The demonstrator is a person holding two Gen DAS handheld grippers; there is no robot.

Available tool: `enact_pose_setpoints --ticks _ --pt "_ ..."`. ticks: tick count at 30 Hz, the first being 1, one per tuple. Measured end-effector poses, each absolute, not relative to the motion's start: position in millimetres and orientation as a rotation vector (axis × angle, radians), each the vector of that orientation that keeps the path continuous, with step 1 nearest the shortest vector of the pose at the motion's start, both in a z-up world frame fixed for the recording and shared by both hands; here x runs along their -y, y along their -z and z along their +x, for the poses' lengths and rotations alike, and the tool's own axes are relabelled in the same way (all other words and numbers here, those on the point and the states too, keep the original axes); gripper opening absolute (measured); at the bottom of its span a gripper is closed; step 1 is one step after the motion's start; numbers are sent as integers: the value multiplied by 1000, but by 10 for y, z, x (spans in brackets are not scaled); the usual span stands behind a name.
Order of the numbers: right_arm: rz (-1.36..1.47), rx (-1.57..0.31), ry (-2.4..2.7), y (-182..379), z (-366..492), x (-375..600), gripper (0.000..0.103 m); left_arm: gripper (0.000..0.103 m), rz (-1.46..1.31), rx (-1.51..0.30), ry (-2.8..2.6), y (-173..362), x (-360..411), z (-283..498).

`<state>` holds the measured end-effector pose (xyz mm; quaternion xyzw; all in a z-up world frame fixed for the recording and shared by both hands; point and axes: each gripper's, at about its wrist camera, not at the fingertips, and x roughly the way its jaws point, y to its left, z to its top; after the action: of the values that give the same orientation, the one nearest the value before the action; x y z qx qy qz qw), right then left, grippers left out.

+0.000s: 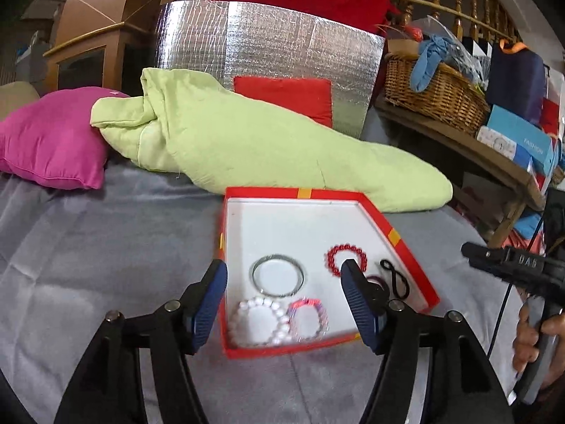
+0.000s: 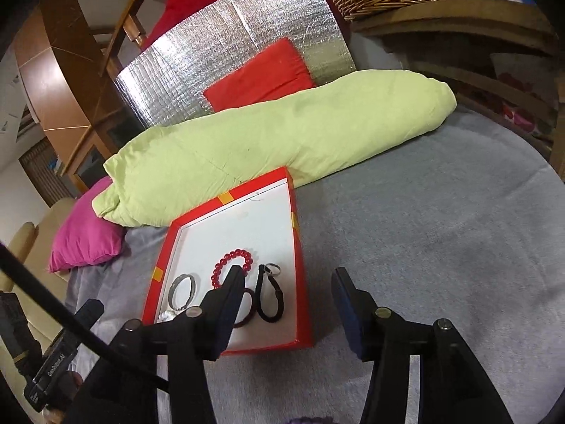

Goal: Organize jewelry
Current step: 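Open both tools and withdraw them from the tray, then grasp small pink bracelet with left tool while right tool grasps purple bracelet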

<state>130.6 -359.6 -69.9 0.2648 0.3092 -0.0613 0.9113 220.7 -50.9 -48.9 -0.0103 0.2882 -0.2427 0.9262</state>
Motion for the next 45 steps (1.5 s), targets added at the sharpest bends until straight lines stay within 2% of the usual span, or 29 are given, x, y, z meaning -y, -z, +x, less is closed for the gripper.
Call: enact_pose_setpoints --ticks 17,29,40,41,43,44,45 --pt "501 -769 122 923 1016 3676 55 74 210 -662 529 747 584 1659" --pt "422 -890 73 1105 802 3454 55 74 250 -730 583 871 571 1341" --pt "299 -982 -15 1267 682 3161 54 74 385 -757 732 1059 931 964" --pt "285 -986 -10 1287 686 3147 53 74 387 -760 741 1068 947 962" --pt "270 -1001 0 1345 708 3129 37 75 395 -774 745 1099 982 975" --pt "251 -1018 13 1387 723 3114 24 75 398 -779 741 1111 995 984" --pt "227 -1021 28 1404 727 3103 17 75 396 -785 738 1121 1004 996"
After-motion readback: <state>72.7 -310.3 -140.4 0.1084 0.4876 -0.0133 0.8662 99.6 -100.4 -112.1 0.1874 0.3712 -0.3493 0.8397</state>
